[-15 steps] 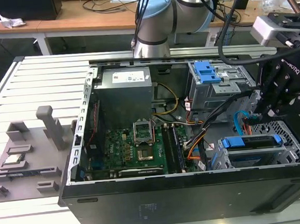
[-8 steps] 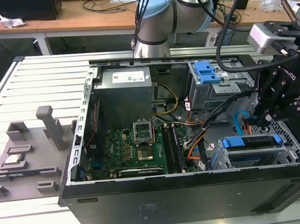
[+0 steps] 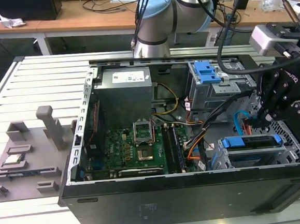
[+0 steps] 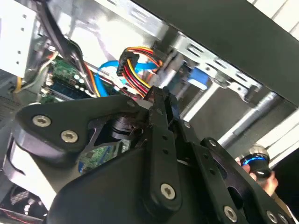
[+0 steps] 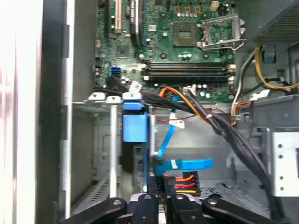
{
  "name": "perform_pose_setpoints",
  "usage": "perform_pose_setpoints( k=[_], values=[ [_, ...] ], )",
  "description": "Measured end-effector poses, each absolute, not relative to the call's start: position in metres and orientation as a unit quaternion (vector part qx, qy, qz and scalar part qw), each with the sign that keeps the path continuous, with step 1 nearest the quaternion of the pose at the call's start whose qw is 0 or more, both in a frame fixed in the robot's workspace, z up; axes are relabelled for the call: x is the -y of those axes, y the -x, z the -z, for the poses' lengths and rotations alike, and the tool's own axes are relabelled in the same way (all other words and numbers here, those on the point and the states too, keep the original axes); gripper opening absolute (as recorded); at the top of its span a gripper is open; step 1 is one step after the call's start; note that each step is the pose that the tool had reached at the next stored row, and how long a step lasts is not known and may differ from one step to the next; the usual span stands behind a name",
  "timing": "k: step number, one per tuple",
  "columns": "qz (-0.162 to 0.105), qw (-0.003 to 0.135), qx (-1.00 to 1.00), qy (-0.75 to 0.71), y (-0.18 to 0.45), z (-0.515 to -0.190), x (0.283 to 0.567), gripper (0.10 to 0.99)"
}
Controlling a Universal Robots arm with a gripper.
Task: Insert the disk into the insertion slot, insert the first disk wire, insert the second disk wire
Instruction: 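Insert the first disk wire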
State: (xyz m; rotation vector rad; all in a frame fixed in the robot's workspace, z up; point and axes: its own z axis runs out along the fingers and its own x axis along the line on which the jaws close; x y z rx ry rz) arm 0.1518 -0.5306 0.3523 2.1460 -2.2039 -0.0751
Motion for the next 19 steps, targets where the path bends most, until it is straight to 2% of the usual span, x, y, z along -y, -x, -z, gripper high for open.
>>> perform_pose_setpoints(
  k=[3,19],
  values=[
    [0.024,0.033,0.716,-0.697,-0.152,-0.351,0.538,0.169],
    [0.022,0.035,0.726,-0.686,-0.159,-0.342,0.538,0.169]
  ],
)
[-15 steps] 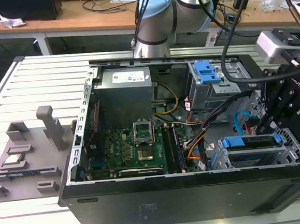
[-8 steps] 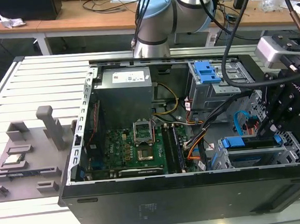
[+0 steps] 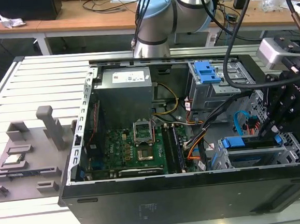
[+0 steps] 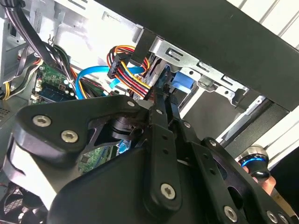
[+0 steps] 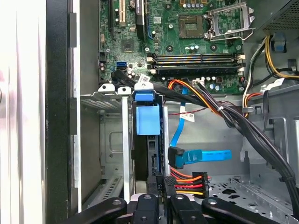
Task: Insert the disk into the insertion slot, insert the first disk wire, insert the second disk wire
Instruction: 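Insert the first disk wire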
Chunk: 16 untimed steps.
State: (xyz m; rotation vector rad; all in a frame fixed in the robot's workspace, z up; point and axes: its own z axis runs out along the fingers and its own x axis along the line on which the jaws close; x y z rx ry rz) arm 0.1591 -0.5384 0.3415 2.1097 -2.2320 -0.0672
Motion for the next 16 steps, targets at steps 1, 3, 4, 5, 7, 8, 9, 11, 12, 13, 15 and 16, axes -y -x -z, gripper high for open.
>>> perform_pose_setpoints(
  k=[1,3,4,5,7,8,9,11,12,13,15,16],
  values=[
    [0.022,0.035,0.726,-0.686,-0.1591,-0.3423,0.5384,0.169],
    [0.022,0.035,0.726,-0.686,-0.1591,-0.3426,0.5385,0.169],
    [0.022,0.035,0.726,-0.686,-0.1591,-0.3426,0.5393,0.169],
    [0.022,0.035,0.726,-0.686,-0.1591,-0.3423,0.5397,0.169],
    [0.022,0.035,0.726,-0.686,-0.159,-0.3409,0.5398,0.169],
    [0.022,0.035,0.726,-0.686,-0.1591,-0.3403,0.5398,0.169],
    [0.022,0.035,0.726,-0.686,-0.1591,-0.3402,0.5398,0.169],
    [0.022,0.035,0.726,-0.686,-0.1591,-0.3387,0.5398,0.169],
    [0.022,0.035,0.726,-0.686,-0.1591,-0.3374,0.5398,0.169],
    [0.022,0.035,0.726,-0.686,-0.1591,-0.3365,0.5398,0.169],
    [0.021,0.035,0.726,-0.686,-0.1591,-0.336,0.5398,0.169],
    [0.021,0.035,0.726,-0.686,-0.1591,-0.3358,0.5398,0.169]
  ],
)
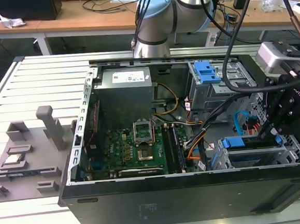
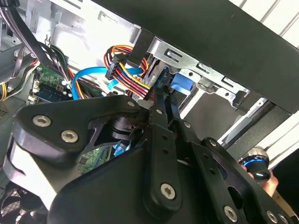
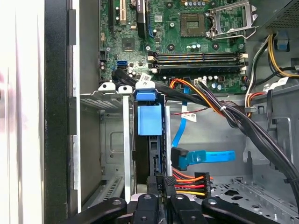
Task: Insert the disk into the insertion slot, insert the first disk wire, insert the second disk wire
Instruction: 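Insert the first disk wire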
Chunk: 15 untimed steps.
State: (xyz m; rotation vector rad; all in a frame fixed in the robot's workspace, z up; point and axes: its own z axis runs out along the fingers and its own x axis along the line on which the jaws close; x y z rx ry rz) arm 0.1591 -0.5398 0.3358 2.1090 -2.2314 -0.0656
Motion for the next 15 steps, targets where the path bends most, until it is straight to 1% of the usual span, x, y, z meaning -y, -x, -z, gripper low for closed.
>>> perform_pose_setpoints(
  k=[5,6,9,10,11,12,13,15],
  values=[
    [0.021,0.036,0.726,-0.686,-0.159,-0.336,0.54,0.176],
    [0.021,0.036,0.726,-0.686,-0.159,-0.338,0.54,0.243],
    [0.021,0.036,0.726,-0.686,-0.159,-0.35,0.535,0.243],
    [0.021,0.036,0.726,-0.686,-0.159,-0.353,0.533,0.227],
    [0.021,0.036,0.726,-0.686,-0.159,-0.356,0.531,0.161],
    [0.021,0.036,0.726,-0.686,-0.159,-0.359,0.53,0.161],
    [0.021,0.036,0.726,-0.686,-0.159,-0.364,0.528,0.106],
    [0.021,0.036,0.726,-0.686,-0.159,-0.372,0.527,0.106]
  ],
)
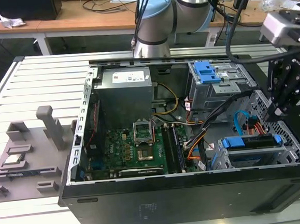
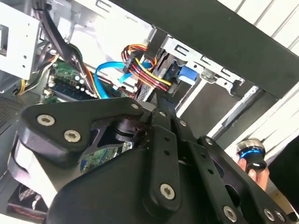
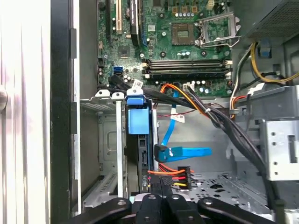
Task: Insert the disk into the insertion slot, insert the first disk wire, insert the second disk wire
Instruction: 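Insert the first disk wire, then insert the second disk wire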
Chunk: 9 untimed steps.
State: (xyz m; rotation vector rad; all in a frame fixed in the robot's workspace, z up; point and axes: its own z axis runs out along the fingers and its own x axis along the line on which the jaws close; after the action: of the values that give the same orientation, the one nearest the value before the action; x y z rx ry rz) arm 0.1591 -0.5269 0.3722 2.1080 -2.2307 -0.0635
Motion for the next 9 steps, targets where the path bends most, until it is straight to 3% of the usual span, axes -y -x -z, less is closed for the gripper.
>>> perform_pose_setpoints(
  k=[7,8,9],
  values=[
    [0.021,0.036,0.726,-0.686,-0.1591,-0.3779,0.5269,0.106],
    [0.021,0.036,0.726,-0.686,-0.1591,-0.3781,0.5269,0.235],
    [0.021,0.036,0.726,-0.686,-0.1591,-0.3782,0.5269,0.298]
  ],
)
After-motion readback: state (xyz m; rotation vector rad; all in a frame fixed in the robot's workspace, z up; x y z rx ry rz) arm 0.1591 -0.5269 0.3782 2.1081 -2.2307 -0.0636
